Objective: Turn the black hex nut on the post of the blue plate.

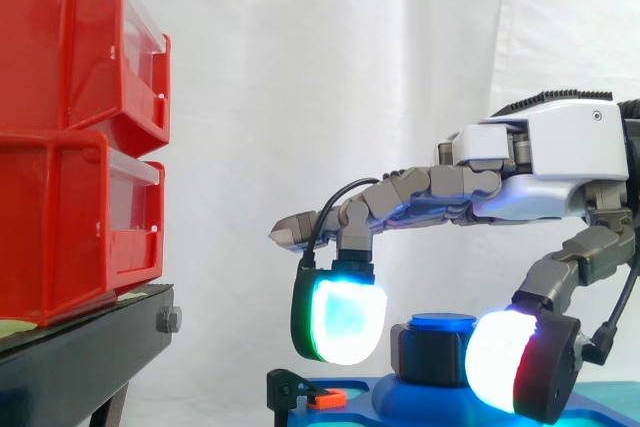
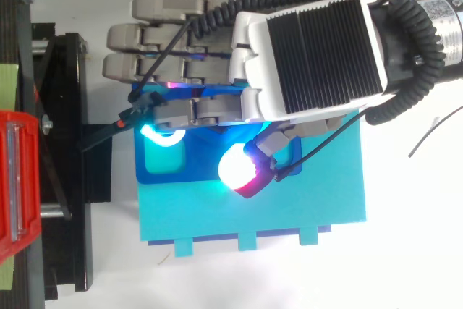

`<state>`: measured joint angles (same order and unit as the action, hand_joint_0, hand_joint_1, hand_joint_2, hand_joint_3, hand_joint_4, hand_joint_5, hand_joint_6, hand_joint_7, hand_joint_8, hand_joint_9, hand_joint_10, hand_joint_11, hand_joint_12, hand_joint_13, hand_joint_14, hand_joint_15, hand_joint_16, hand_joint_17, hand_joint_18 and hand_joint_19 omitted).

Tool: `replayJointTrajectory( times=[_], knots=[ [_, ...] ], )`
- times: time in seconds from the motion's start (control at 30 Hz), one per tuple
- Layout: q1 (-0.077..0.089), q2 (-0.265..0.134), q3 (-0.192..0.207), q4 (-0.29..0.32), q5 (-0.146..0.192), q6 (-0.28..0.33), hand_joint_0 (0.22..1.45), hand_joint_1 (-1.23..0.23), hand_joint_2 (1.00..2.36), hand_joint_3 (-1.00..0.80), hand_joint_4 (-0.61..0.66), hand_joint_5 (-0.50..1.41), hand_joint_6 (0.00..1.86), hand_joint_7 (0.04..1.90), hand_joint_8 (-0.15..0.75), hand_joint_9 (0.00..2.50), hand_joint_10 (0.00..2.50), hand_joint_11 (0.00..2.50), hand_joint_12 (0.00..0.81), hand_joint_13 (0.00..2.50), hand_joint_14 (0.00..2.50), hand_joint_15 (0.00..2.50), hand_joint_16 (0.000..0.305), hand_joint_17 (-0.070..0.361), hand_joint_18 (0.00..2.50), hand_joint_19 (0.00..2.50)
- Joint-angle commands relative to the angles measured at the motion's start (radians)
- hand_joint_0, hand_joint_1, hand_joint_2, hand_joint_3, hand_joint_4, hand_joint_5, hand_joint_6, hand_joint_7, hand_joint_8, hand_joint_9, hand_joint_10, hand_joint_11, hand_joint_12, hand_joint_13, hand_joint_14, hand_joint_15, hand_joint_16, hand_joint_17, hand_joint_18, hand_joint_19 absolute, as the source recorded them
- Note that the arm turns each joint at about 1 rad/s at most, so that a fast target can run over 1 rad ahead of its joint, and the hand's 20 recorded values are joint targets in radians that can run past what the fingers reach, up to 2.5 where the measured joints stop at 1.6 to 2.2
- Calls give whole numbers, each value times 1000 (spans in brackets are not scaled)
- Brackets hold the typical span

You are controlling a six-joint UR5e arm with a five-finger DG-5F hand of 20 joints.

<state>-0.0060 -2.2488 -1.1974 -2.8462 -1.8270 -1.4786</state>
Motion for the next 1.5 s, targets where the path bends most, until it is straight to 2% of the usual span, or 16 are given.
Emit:
replayJointTrajectory(
  times=[0.0,0.53,0.57,0.63,0.67,1.0,1.03,1.07,1.47],
  knots=[
    [-2,0,-1,-6,0,0,537,-696,1004,-459,176,-233,501,1103,206,117,2,27,339,145,1,9,51,114,0,25],
    [-6,0,-1,-9,0,-14,567,-713,1006,-427,173,-223,500,1156,203,125,0,31,331,151,0,7,50,111,3,29],
    [-6,0,-1,-9,0,-15,568,-742,1007,-425,186,-216,501,1135,214,166,1,0,338,191,0,0,51,114,64,0],
    [-6,0,-1,-7,0,-15,573,-717,1007,-422,177,-222,500,1163,202,126,0,36,330,152,0,8,49,111,10,29],
    [-6,0,-1,-6,0,-15,574,-745,1007,-422,190,-215,500,1141,213,167,0,0,338,192,0,0,50,113,67,0],
    [-5,0,-1,-9,11,-28,568,-752,1004,-444,189,-215,500,1143,213,166,0,0,340,195,0,0,51,114,70,0],
    [-5,0,-1,-9,11,-28,566,-724,1006,-444,174,-222,501,1161,202,126,0,31,332,155,0,12,50,111,12,29],
    [-5,0,-1,-9,11,-28,567,-752,1005,-447,189,-214,500,1139,213,166,0,4,340,194,0,0,51,114,70,0],
    [-6,0,-4,-9,11,-28,570,-732,1006,-425,193,-213,500,1139,215,171,0,0,340,196,0,0,51,114,74,0]
  ],
)
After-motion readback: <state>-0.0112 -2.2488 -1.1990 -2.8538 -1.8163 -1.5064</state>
